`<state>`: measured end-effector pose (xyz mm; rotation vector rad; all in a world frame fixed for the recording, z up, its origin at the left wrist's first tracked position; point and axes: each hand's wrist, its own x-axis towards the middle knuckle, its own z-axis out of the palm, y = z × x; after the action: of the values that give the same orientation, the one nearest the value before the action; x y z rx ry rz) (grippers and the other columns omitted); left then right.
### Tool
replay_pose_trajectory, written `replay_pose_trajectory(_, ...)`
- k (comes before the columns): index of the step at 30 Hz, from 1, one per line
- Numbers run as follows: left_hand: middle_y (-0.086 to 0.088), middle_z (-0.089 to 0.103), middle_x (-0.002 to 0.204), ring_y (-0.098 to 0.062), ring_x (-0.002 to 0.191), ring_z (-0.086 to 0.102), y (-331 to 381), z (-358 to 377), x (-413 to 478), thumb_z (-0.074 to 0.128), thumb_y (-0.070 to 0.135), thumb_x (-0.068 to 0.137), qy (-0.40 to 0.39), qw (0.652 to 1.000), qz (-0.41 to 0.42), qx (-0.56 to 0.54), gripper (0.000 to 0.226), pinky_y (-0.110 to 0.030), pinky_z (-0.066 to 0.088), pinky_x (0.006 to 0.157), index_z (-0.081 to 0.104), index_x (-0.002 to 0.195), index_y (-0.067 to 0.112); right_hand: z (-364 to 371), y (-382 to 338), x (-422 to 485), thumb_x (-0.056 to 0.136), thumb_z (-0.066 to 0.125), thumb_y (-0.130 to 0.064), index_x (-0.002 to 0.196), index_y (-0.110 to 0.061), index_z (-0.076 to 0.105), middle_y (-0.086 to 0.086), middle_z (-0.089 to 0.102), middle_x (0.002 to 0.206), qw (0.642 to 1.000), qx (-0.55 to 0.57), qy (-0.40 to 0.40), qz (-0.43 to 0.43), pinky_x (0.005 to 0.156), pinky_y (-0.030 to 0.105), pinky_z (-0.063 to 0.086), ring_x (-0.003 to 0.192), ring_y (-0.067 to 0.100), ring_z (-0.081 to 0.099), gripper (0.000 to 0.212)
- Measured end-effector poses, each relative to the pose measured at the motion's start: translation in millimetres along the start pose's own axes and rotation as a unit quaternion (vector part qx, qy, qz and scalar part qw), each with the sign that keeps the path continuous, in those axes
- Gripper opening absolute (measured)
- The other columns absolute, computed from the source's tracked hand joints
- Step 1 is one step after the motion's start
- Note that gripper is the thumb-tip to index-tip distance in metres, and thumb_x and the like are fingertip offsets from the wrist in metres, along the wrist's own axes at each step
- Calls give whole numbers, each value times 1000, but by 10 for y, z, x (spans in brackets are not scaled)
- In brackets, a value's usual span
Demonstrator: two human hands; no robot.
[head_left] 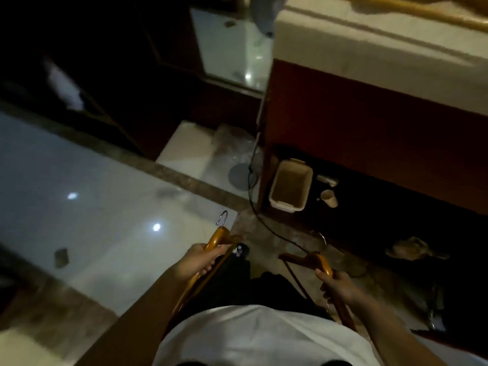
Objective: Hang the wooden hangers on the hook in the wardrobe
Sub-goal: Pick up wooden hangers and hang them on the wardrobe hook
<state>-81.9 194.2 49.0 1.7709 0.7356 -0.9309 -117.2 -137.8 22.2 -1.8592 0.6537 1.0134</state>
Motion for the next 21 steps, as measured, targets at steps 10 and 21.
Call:
replay_pose_trajectory(10, -2, 53, 61, -12, 51, 50, -1342, -118, -625, 57, 33, 90, 141, 960, -75, -230, 25, -21, 42, 52, 58, 77, 11, 413, -218, 188, 94, 50, -31, 104, -3, 54, 14, 56, 80, 981, -184, -63, -10, 62, 33, 44, 71, 25, 52, 30)
replay_pose_trajectory(21, -3, 52, 67, -14, 59, 49, -2668, -288, -1037, 54, 35, 91, 190, 904, -168, -345, 29, -23, 40, 55, 56, 91, 6, 1737, -1124, 324, 90, 54, -37, 73, -17, 56, 10, 58, 73, 914, -382, -127, -43, 68, 38, 49, 66, 22, 54, 27)
